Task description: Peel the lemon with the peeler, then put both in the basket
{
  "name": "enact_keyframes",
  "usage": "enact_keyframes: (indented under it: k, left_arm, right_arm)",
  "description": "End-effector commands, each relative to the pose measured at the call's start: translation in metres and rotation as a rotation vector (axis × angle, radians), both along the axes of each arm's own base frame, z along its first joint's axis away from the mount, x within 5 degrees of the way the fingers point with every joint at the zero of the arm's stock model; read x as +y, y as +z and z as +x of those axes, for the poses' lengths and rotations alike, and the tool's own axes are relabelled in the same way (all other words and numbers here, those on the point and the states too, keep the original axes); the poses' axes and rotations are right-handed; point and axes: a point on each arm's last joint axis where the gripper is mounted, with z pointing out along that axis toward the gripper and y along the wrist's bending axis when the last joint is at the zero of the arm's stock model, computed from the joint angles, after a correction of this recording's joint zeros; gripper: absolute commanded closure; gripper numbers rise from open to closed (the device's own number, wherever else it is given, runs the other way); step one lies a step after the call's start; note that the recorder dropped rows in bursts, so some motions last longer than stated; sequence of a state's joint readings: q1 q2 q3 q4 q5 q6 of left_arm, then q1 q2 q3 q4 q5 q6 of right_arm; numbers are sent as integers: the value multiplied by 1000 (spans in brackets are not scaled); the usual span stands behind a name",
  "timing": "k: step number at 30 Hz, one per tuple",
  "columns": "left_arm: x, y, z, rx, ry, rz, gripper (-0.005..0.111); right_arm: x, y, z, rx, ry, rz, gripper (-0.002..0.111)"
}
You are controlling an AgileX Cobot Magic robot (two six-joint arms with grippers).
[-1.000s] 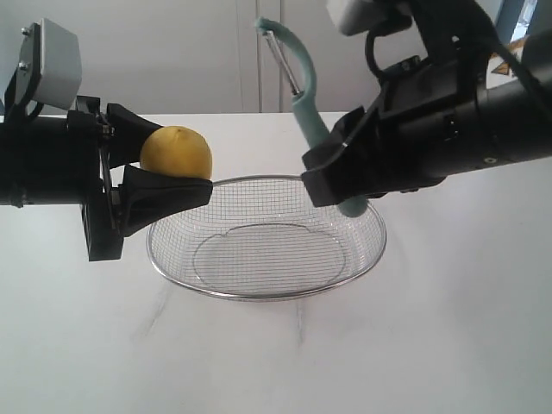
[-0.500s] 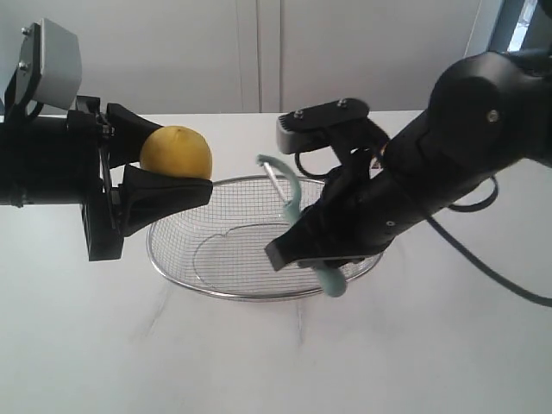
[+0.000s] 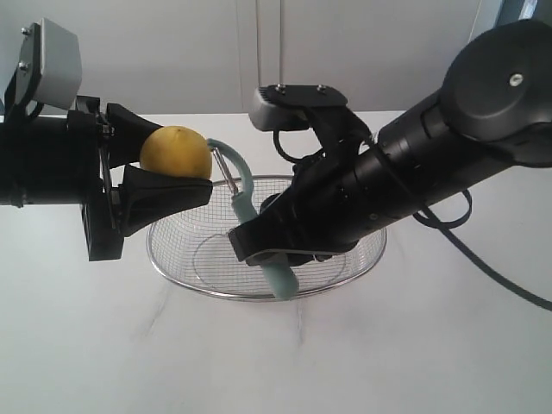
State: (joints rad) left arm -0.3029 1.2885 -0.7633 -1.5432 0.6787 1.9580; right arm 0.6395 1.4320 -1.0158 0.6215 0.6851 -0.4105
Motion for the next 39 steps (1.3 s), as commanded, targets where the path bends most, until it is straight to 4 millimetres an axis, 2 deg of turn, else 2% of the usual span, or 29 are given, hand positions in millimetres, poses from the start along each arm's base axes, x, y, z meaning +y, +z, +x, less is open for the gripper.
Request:
enact_keyframes:
  k: [1,31,39]
  left_arm:
    - [0,6,-2,-128,-39,11,107]
    - [0,6,-2,-128,-39,11,107]
    - [0,6,-2,-128,-39,11,107]
  right_arm:
    - [-3,15,-4,-43,7,34,108]
    - [-6,32,-13,-85,21,97,108]
    - [-19,59,-29,-186,33,149,108]
